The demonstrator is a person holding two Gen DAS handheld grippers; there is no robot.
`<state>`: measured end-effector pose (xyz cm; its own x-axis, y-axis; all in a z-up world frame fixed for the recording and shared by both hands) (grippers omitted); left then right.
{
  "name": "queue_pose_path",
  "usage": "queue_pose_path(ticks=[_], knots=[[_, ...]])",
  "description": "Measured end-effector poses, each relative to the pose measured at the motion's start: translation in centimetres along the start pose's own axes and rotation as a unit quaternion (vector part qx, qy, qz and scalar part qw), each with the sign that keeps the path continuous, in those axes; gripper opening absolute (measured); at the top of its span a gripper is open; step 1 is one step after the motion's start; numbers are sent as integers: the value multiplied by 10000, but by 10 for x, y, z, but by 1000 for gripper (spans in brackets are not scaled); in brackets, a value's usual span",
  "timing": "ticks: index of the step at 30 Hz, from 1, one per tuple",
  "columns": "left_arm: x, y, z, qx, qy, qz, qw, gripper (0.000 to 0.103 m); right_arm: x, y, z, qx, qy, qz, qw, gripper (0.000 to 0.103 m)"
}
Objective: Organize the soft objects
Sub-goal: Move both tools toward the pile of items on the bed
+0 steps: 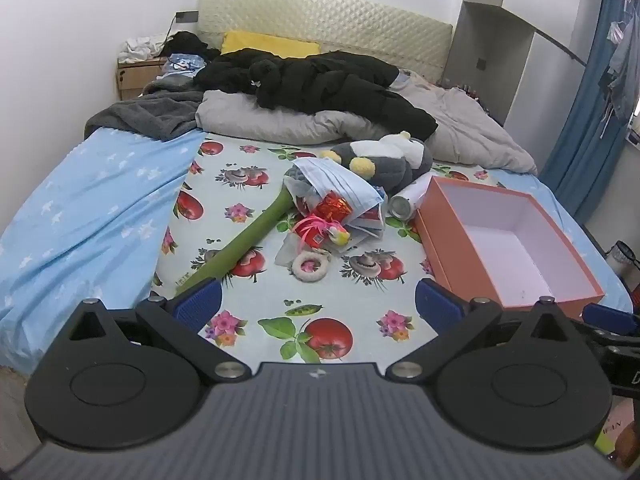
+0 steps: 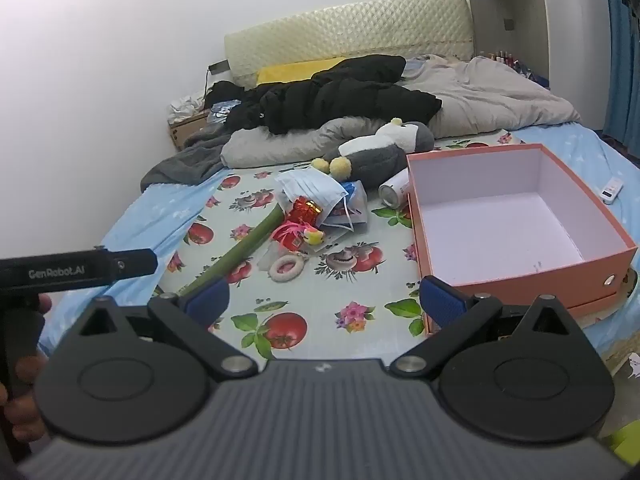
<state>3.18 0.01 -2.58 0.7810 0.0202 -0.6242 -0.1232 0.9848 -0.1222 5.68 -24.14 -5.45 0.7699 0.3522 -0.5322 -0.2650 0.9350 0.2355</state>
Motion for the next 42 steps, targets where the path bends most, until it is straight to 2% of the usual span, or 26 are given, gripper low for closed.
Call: queue_pose_path(ticks=[6, 15, 31, 35, 42], knots=[[4, 3, 1, -143, 34, -96, 9998, 103, 0, -3, 0, -14, 91, -26, 10000, 103], [9, -5, -3, -8, 105, -65, 9999, 103, -1, 4, 0, -120, 29, 4, 9999, 103], [18, 8, -15, 4, 50, -25, 10000, 103, 13, -1, -4, -45, -23, 208, 9998, 103], [30, 8, -19, 27, 262, -67, 9996, 103, 26, 0, -10, 74, 167, 203, 9996, 103], [41, 10, -18, -33, 356, -87, 9993, 103, 30, -3, -12, 146, 214, 169, 9995, 103]])
Point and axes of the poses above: each gripper's, at about its wrist camera, not at the fingertips, and x roughly the way its jaws point, y to its left, z to its top, the point moved 4 cm from there along x, roughly the way its jaws point, and after that the axes turned 1 degree about z, right-handed, at the moved point
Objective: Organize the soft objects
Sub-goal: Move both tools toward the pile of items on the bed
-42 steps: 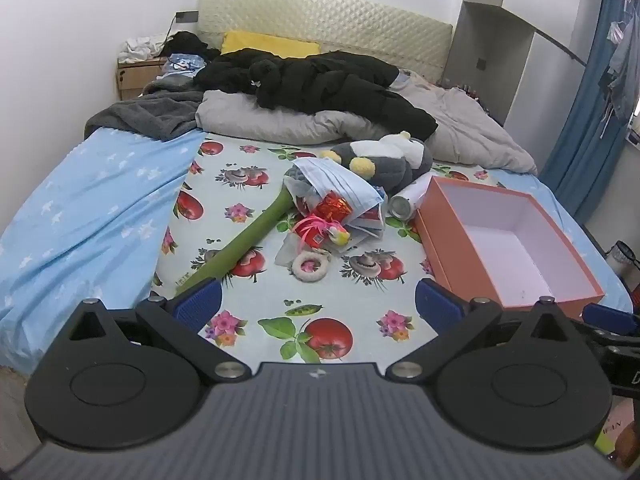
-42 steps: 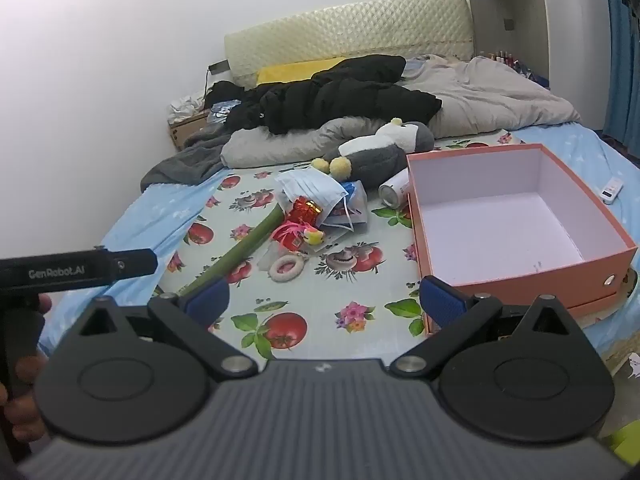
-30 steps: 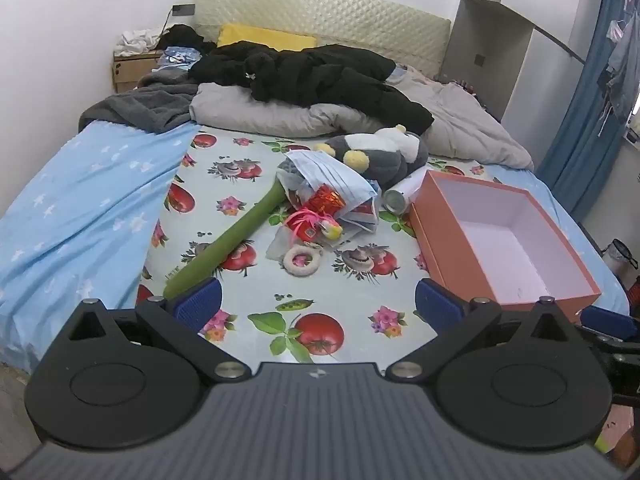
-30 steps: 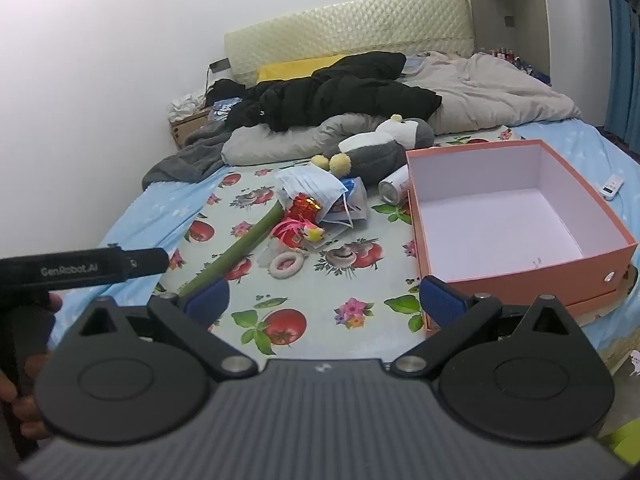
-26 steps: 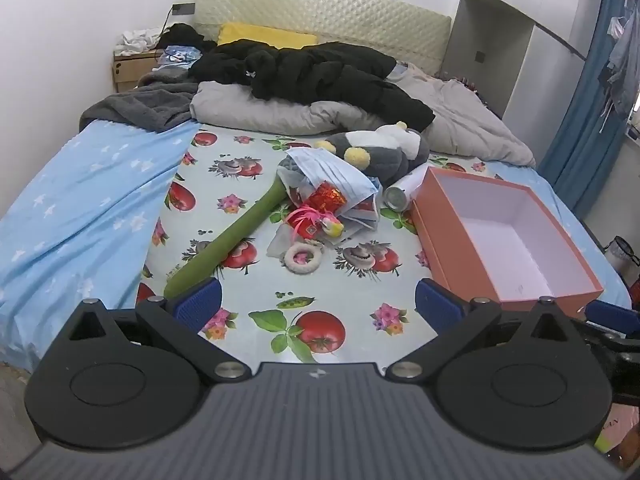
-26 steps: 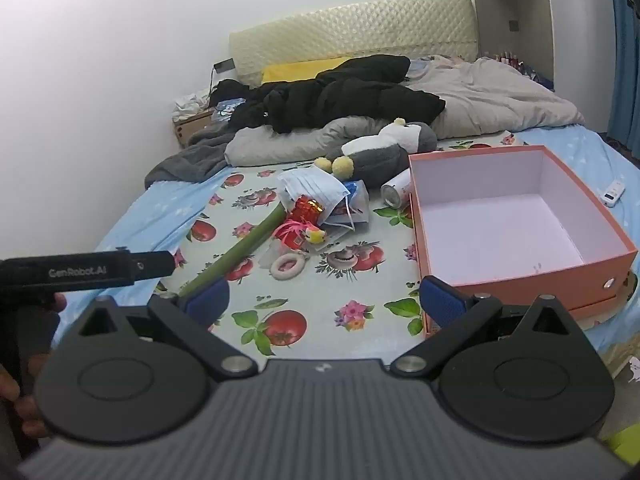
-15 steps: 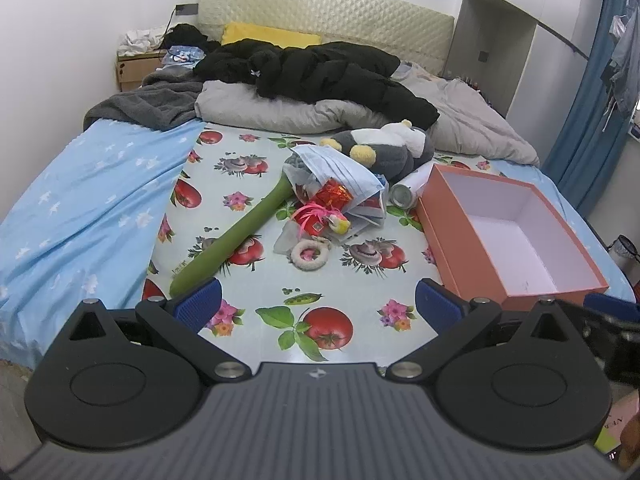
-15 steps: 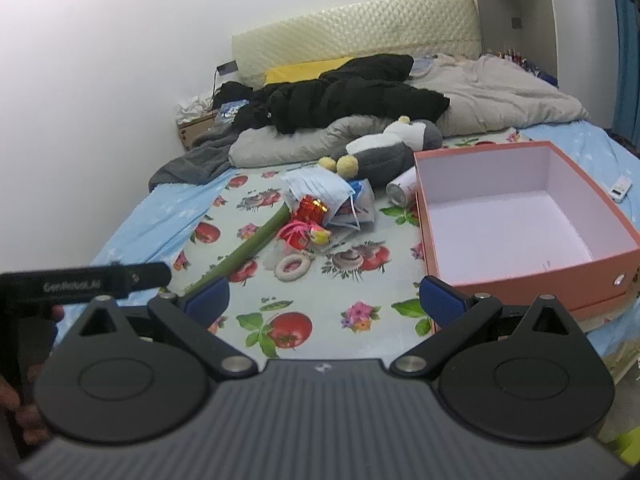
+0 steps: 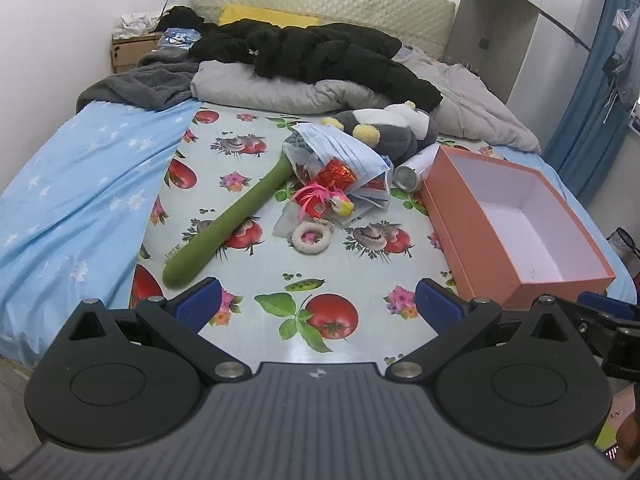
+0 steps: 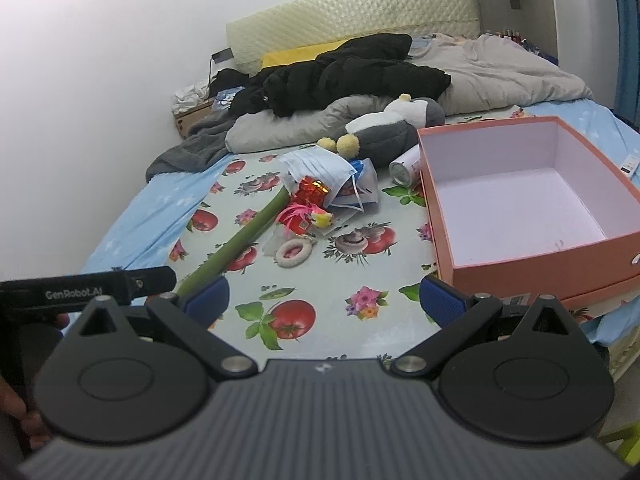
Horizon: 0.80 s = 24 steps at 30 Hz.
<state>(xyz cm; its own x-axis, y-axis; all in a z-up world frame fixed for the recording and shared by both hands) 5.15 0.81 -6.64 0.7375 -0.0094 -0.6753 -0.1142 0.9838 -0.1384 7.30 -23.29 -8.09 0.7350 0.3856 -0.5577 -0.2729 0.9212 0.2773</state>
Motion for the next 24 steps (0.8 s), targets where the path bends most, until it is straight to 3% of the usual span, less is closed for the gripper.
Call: queue_pose_path(ticks=[24], knots=[[11, -5, -1, -22, 13, -49, 10000, 103, 5, -6, 1, 79, 18, 1, 10000, 103]])
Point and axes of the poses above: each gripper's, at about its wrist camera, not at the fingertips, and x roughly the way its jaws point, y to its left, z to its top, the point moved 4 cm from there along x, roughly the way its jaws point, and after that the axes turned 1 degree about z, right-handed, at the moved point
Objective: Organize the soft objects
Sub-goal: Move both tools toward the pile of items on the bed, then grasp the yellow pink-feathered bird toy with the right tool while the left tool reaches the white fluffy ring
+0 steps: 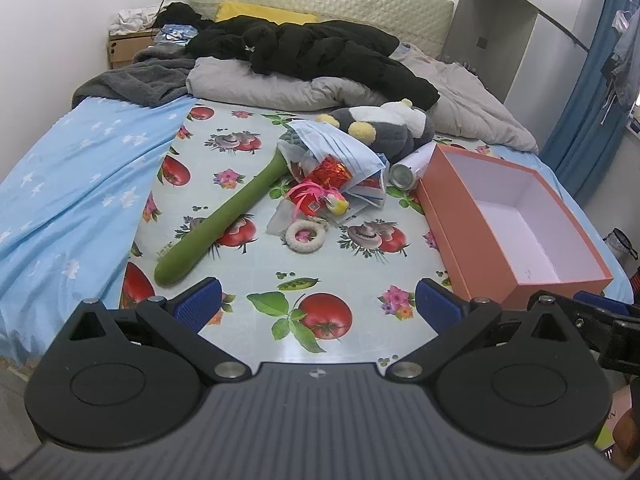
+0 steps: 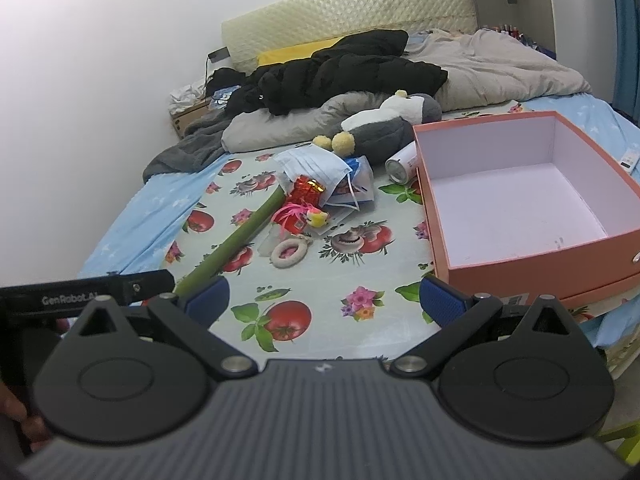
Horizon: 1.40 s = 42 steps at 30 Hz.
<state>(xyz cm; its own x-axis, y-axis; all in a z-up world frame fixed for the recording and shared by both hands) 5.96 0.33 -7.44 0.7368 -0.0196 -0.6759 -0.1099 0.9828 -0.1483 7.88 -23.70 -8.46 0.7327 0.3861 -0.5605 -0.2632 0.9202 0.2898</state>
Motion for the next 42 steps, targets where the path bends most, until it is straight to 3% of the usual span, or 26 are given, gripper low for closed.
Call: queue_pose_path(ticks=[24, 42], knots=[[14, 7, -8, -139, 242, -95, 9996, 103, 7, 1, 0, 30, 85, -28, 10000, 103], [70, 20, 4, -175, 559, -13, 9983, 103, 53, -3, 8, 142, 306, 177, 9993, 103]])
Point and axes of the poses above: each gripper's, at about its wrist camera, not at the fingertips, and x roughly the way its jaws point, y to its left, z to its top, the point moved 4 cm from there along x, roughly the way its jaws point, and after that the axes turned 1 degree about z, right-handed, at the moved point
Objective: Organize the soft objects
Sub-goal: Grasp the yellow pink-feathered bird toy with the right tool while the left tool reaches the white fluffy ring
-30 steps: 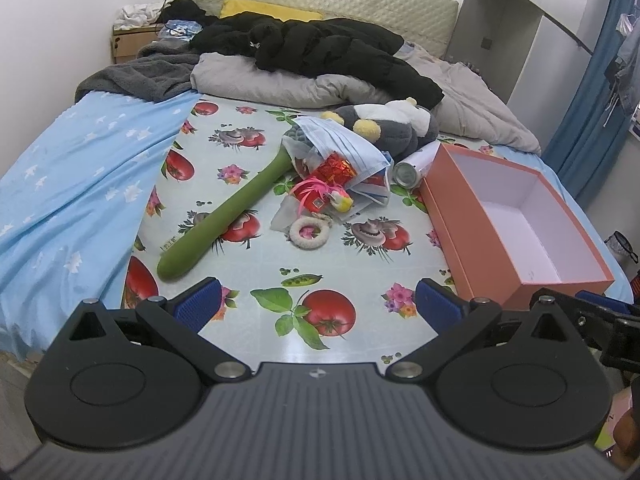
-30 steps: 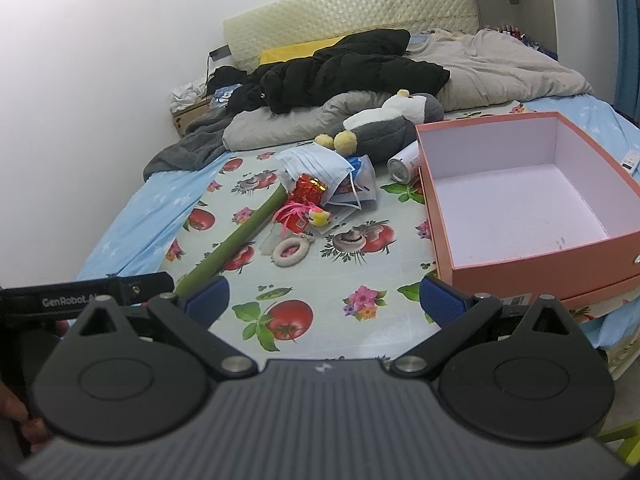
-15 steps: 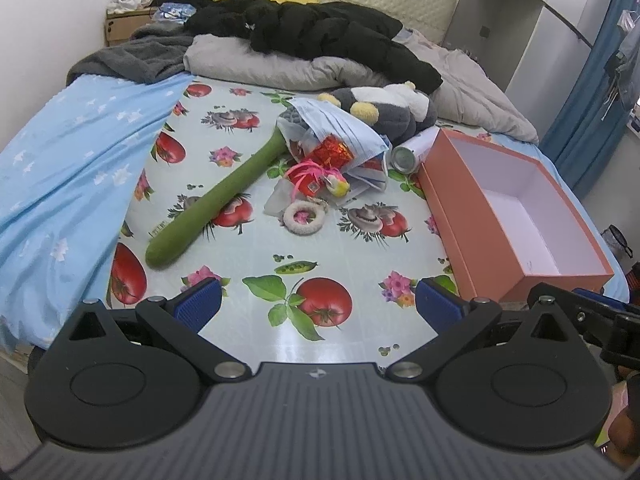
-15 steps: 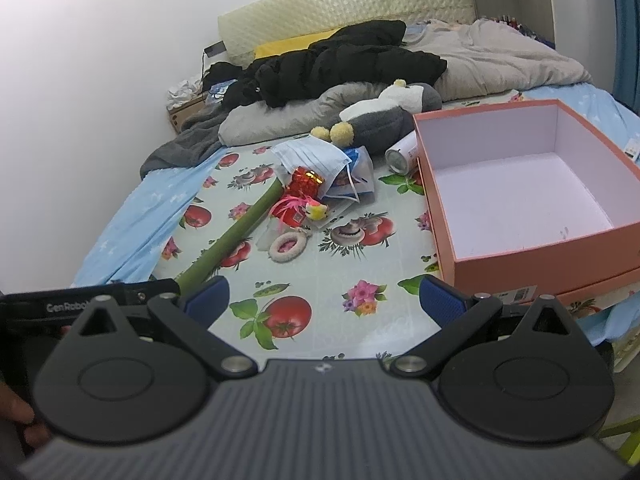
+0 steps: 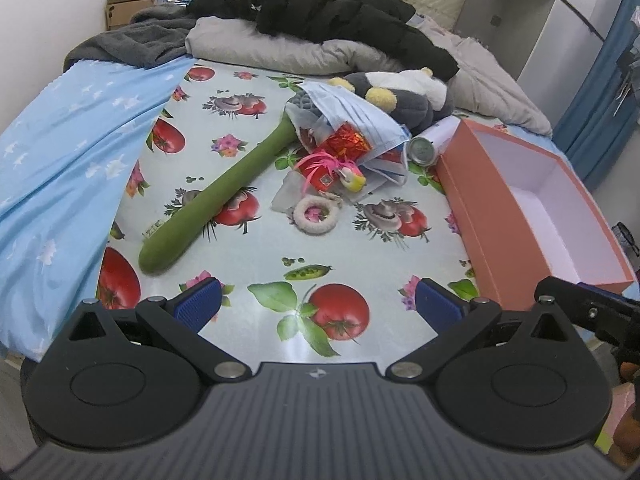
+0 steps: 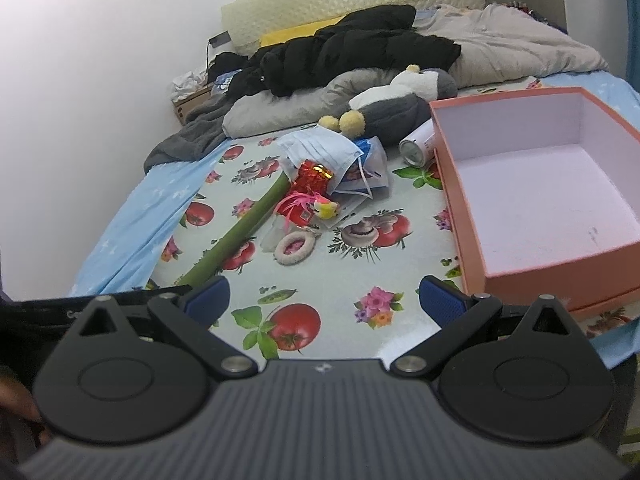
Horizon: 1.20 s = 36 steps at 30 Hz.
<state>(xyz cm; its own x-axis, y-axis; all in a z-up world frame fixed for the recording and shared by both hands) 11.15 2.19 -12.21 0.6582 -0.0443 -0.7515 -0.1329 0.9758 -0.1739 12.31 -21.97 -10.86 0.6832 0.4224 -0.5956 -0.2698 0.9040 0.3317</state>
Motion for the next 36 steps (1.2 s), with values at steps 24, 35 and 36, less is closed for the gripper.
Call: queue_pose_path(ticks=[24, 35, 36], knots=[[153, 17, 32, 13, 327, -215, 9992, 81, 145, -1, 40, -374, 291, 473, 9978, 71], [208, 14, 41, -13, 385, -465, 9982, 69, 225, -7, 62, -203, 417, 587, 9972, 72], [211, 15, 41, -46, 394, -497, 9980, 66, 233, -7, 63, -222, 460, 550, 9972, 71]])
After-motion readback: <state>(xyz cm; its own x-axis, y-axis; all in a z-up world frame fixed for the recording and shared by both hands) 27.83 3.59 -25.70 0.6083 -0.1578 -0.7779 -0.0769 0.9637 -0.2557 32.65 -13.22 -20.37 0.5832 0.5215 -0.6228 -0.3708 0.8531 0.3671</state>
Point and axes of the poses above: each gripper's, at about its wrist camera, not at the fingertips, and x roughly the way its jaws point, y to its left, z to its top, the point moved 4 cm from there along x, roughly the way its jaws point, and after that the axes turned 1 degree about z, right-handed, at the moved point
